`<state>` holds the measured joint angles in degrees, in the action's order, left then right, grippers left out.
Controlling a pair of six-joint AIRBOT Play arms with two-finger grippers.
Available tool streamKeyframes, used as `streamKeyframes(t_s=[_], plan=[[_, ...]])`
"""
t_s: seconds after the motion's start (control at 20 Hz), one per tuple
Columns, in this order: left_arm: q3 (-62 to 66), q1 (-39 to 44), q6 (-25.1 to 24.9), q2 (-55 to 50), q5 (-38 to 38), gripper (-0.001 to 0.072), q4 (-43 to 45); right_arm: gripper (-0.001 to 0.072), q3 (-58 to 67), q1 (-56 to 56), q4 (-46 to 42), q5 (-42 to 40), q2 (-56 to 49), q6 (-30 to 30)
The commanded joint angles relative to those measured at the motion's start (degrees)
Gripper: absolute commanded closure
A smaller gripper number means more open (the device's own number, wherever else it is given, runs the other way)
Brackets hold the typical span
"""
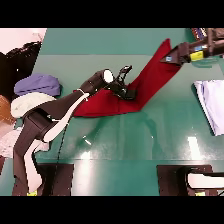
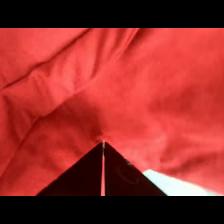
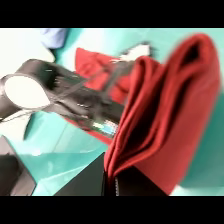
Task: Fold the shirts.
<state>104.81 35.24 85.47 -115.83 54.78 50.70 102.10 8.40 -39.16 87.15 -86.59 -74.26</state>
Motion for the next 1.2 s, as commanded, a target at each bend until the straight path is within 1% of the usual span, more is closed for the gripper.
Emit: streamKeyframes(t_s=[0.0, 0.2, 0.25, 0.35, 0.45, 0.55, 0.6, 0.7, 0.75, 0.8, 0.85, 0.9, 0.95, 1.0, 1.1, 1.15], plan=[[0.26, -0.17, -0.46, -0.35, -1.03, 0.0679, -0.02, 0.0696, 4.02, 5.53, 0.07, -0.26, -2.91, -0.85], [2.49, -4.52, -0.31, 0.79, 4.68, 0.0680, 1.11, 0.0696, 7.65, 10.69, 0.17, -2.93, -5.64, -0.74], [2.51, -6.03, -0.33, 2.54, 5.44, 0.0680, 3.43, 0.0696, 8.61, 12.35, 0.13, -3.17, -6.45, -0.72], [2.49, -9.49, 0.15, 7.04, 7.61, 0.0680, 12.41, 0.0696, 10.73, 15.96, 0.17, -4.02, -8.44, -0.59], [2.49, -14.16, 0.17, 12.37, 11.58, 0.0680, 22.23, 0.0696, 12.11, 19.76, 0.70, -6.10, -10.51, 0.00], [2.49, -20.15, 0.13, 18.08, 15.30, 0.0679, 29.51, 0.0696, 13.75, 24.20, 0.68, -8.74, -13.16, 0.52], [2.49, -23.30, 0.07, 20.79, 16.35, 0.0679, 31.04, 0.0695, 14.49, 26.62, 0.70, -11.06, -14.71, 1.44], [2.49, -29.59, 0.04, 26.32, 17.49, 0.0679, 31.30, 0.0694, 14.67, 31.36, 1.88, -17.55, -17.70, 2.73], [2.51, -31.89, 0.04, 28.52, 17.68, 0.0679, 31.30, 0.0681, 14.67, 33.46, 3.06, -20.46, -19.26, 4.07], [2.49, -34.01, 0.02, 30.62, 17.90, 0.0678, 31.30, 0.0489, 14.67, 35.54, 3.61, -23.37, -20.85, 6.27], [2.49, -35.60, 0.02, 32.24, 18.21, 0.0679, 31.30, 0.0214, 14.64, 37.13, 2.93, -25.99, -22.12, 8.11], [2.49, -36.98, 0.02, 33.77, 18.36, 0.0679, 31.30, 0.0056, 14.64, 38.03, 2.27, -26.99, -23.34, 8.39], [2.49, -37.88, 0.02, 34.73, 18.51, 0.0679, 31.28, 0.0061, 14.64, 38.14, 1.46, -25.53, -24.04, 8.37], [2.49, -38.47, 0.00, 35.69, 18.88, 0.0679, 31.26, 0.0108, 14.62, 37.46, -0.35, -22.82, -24.11, 8.22], [2.43, -38.62, -0.04, 36.39, 19.80, 0.0678, 31.19, 0.0281, 14.60, 34.53, -8.26, -14.75, -23.02, 6.84], [2.43, -38.56, -0.04, 36.37, 20.39, 0.0678, 30.93, 0.0284, 13.86, 32.54, -12.55, -10.25, -22.03, 6.12]])
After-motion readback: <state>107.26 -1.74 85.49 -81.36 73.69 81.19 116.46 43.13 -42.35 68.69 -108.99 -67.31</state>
